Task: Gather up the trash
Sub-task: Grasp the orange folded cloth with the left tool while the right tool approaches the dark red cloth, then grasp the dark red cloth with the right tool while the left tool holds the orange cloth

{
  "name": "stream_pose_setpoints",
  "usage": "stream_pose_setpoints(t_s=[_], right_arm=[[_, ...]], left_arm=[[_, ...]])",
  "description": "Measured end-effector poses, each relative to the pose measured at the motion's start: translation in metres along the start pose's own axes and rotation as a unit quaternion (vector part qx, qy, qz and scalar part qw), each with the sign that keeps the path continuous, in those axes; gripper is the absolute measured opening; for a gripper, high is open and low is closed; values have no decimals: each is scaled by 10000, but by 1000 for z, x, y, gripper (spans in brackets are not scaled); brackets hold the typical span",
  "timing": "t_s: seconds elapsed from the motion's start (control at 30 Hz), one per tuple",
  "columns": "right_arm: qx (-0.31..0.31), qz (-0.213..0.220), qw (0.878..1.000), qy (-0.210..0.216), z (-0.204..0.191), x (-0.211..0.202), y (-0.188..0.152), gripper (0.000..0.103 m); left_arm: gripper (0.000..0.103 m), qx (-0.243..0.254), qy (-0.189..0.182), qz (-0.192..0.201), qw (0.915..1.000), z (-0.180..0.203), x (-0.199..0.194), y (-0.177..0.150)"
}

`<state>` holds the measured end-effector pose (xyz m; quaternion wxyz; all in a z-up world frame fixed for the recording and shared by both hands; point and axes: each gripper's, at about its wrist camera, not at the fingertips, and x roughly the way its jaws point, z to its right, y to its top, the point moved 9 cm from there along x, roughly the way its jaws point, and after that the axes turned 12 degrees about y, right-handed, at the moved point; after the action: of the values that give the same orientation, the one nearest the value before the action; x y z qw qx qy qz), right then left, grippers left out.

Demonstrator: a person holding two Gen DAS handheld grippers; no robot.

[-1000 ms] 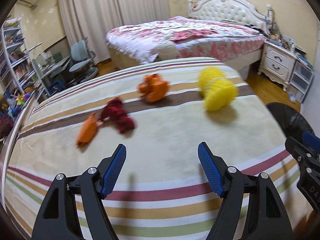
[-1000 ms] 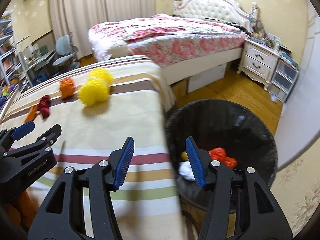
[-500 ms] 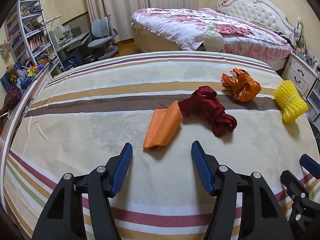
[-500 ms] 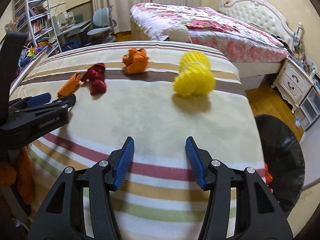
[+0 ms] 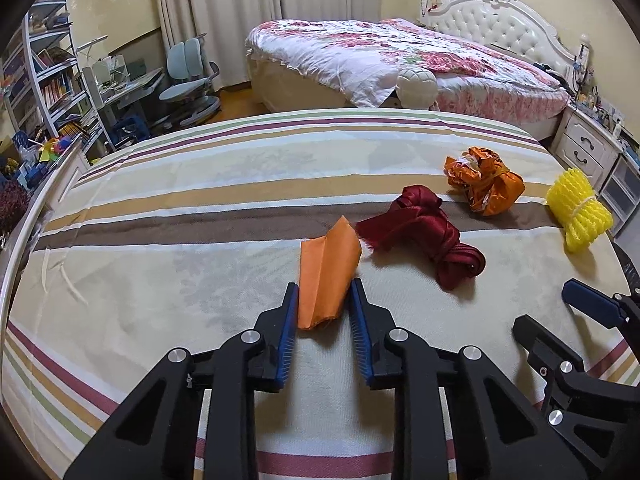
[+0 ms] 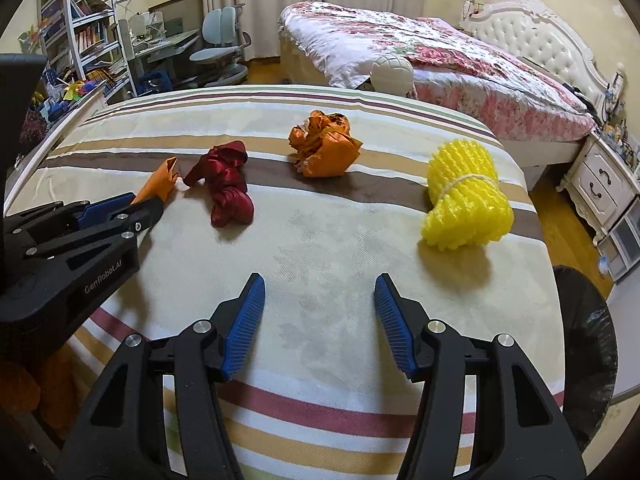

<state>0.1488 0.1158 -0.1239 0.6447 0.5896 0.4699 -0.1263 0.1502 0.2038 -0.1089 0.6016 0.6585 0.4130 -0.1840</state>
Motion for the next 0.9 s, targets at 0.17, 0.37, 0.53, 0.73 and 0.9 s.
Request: stream_pose_setpoints(t_s=[0.17, 0.37, 0.53, 0.73, 0.9], right_arm=[[-108, -37, 9999, 63, -13, 9, 9, 56], [-170, -58, 9997, 141, -27, 22, 20, 56], [-271, -81, 9994, 190, -42, 34, 31, 53], [-307, -94, 9993, 212, -54, 50, 47, 47], [-393, -90, 9989, 228, -63, 54, 52, 24]], left_arm=[[26, -159, 135, -46, 9998, -23, 3, -3], [26, -259, 309, -58, 9992, -51, 5, -9], [26, -400, 343, -106, 9986, -68, 6, -16], [26, -522, 313, -127, 9981, -79, 5, -19], [26, -560, 286, -116, 9980, -79, 5, -18]])
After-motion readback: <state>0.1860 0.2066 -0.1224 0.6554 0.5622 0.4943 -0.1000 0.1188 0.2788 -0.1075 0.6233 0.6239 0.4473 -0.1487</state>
